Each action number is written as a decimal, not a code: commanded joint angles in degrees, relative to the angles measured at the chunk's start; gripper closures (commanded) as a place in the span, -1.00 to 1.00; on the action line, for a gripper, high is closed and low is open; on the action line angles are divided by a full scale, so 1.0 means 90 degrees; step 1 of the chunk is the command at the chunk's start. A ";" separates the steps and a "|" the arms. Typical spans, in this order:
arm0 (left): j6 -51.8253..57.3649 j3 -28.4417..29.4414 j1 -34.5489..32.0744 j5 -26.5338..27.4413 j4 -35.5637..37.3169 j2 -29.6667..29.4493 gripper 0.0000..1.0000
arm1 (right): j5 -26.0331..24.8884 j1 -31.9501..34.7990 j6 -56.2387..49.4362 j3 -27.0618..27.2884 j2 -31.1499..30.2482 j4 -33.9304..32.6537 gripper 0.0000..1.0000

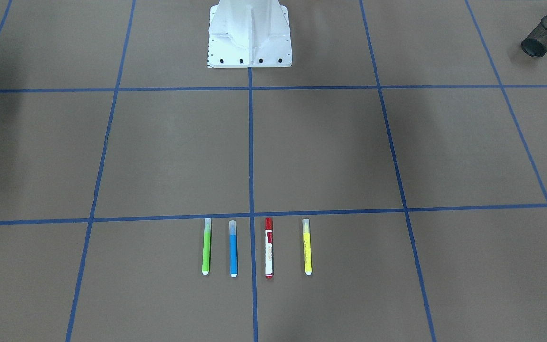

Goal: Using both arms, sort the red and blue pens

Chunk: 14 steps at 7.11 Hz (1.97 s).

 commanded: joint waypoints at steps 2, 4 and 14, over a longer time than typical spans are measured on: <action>-0.2505 0.0117 0.1603 -0.0014 -0.1375 -0.0774 -1.00 | -0.0011 -0.0589 0.1505 0.0010 0.0837 0.0022 -1.00; -0.2879 0.0689 0.2641 0.0026 -0.1471 -0.1851 -1.00 | -0.0040 -0.1020 0.2260 0.0010 0.1219 0.0022 -1.00; -0.6531 0.3935 0.4577 0.1960 -0.1725 -0.5016 -1.00 | -0.0060 -0.1071 0.2292 0.0000 0.1260 0.0022 -1.00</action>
